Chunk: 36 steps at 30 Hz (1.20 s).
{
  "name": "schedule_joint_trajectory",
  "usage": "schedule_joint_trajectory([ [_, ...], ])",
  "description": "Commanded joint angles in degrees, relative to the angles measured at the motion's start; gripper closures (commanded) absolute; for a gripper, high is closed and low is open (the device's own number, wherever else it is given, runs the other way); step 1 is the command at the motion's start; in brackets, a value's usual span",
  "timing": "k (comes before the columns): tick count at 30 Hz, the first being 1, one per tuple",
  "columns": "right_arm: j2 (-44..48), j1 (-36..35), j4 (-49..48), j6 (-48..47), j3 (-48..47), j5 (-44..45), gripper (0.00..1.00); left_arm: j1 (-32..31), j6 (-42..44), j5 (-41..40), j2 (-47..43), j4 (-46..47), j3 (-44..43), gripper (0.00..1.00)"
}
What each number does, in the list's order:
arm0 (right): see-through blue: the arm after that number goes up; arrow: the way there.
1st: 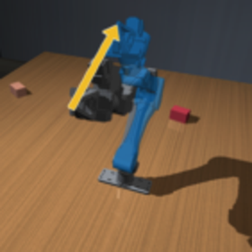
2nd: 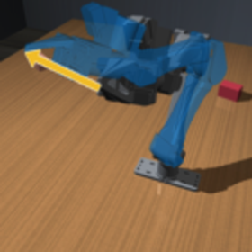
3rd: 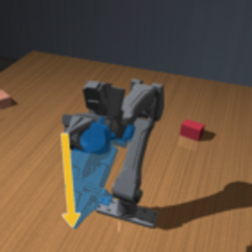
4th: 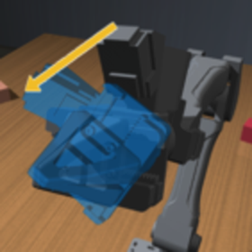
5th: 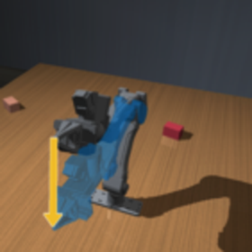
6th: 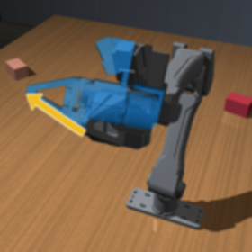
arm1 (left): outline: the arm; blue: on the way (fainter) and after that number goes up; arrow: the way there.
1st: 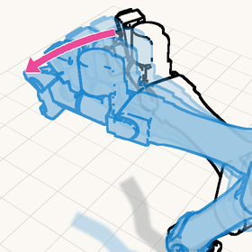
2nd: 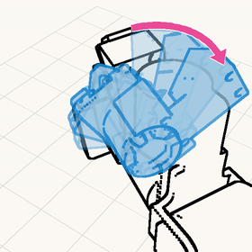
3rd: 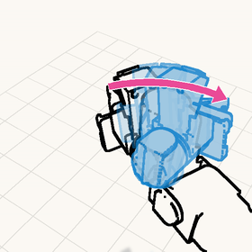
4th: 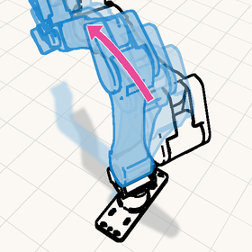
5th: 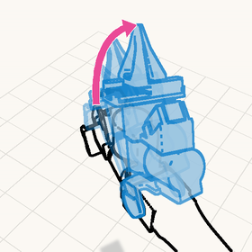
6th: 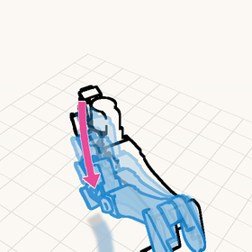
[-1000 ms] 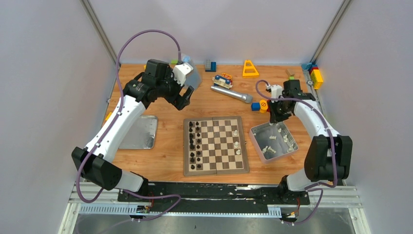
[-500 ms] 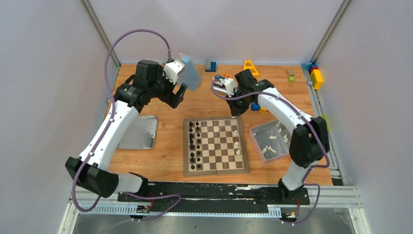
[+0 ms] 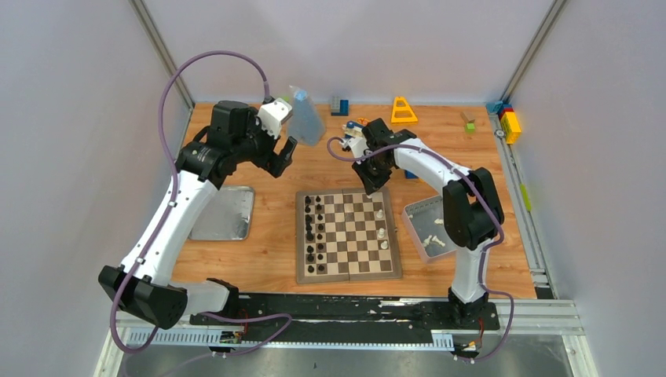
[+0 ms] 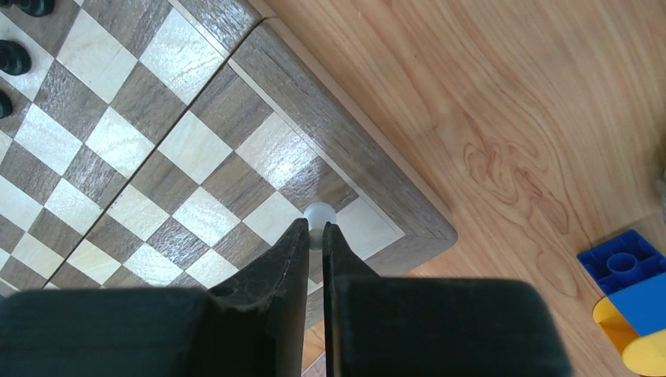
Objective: Set up the chess pieces on the board
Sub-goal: Place the chess piece on the chessboard.
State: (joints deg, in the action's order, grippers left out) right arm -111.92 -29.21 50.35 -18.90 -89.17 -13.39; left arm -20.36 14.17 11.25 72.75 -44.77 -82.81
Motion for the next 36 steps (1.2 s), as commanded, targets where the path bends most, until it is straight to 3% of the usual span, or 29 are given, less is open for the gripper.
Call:
schedule_joint_trajectory([
  [1, -1.01, -0.66, -1.29, 0.99, -3.02, 0.51, 1.00, 0.50, -0.13, 0.00, -1.43, 1.11, 0.23, 0.00],
  [14, -2.65, -1.11, -2.09, 0.97, -2.20, 1.70, 0.99, 0.50, -0.04, 0.59, -0.90, 0.99, 0.17, 0.00],
  [26, -2.39, -1.46, -2.70, 1.87, -1.81, 1.01, 0.86, 0.49, 0.31, 0.71, -0.68, 1.09, 0.45, 0.00],
  [36, -0.07, -1.33, -2.71, 2.21, -2.03, 3.62, 0.56, 0.50, 0.44, 0.92, -0.50, 1.18, 0.49, 0.00],
])
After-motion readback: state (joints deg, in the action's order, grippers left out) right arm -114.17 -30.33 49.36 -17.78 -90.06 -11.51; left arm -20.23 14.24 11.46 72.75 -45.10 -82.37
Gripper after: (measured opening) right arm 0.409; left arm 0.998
